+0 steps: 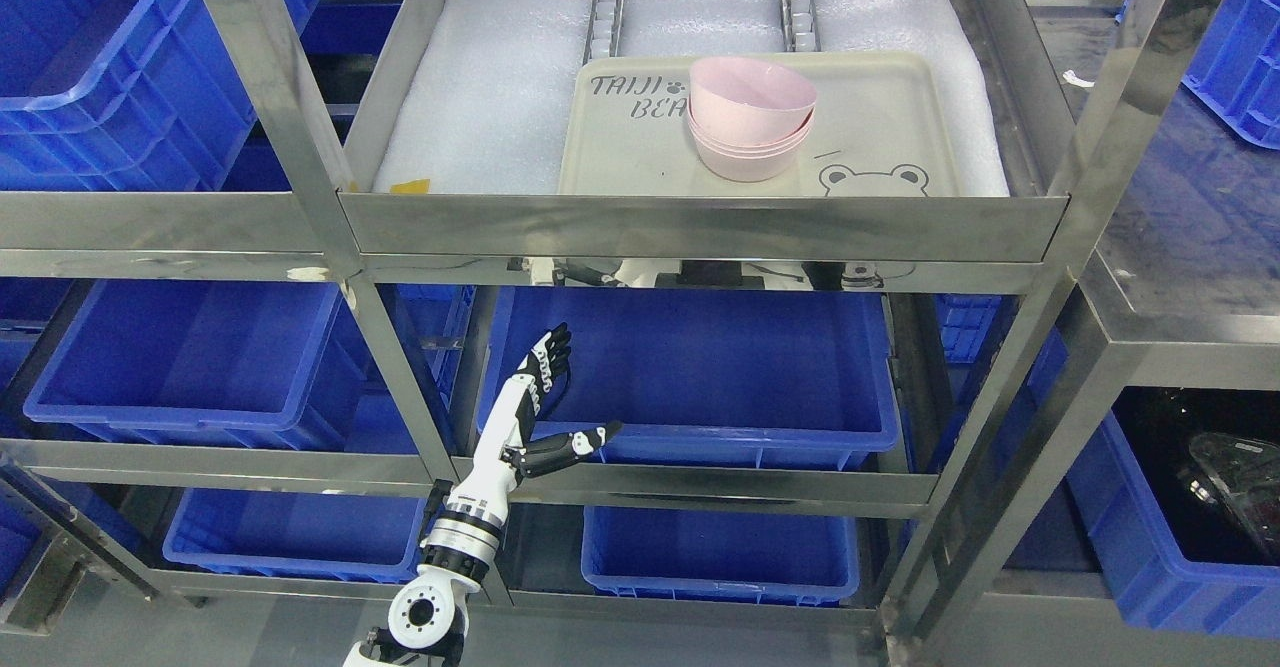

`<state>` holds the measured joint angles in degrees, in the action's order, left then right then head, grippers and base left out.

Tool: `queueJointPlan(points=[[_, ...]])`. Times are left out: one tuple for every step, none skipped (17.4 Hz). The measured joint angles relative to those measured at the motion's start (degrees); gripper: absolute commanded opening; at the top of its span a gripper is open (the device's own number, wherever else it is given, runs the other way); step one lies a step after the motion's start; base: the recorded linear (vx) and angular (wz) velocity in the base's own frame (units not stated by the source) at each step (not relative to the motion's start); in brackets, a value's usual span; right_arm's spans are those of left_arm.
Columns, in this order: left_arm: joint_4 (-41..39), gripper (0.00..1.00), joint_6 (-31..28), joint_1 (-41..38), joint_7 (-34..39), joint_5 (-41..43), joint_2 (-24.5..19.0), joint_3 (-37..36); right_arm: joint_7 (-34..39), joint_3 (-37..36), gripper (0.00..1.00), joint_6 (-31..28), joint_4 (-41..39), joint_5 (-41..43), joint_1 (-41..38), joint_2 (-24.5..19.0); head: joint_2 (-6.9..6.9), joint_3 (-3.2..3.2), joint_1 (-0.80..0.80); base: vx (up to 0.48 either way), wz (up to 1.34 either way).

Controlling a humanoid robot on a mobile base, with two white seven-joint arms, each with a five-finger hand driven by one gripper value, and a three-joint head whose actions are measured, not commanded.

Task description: Stack pink IKEA bowl on shelf middle layer

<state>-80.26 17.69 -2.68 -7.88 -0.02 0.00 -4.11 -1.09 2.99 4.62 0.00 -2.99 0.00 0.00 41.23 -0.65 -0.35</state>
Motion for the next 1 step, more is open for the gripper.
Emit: queueJointPlan(points=[[-0.47, 1.00, -0.14, -0.05, 0.26, 0.00, 0.00, 0.10, 0.00, 0.00, 1.00, 0.00, 0.00, 0.00, 0.00, 0.00, 0.00, 0.00, 0.00, 0.000, 0.00]])
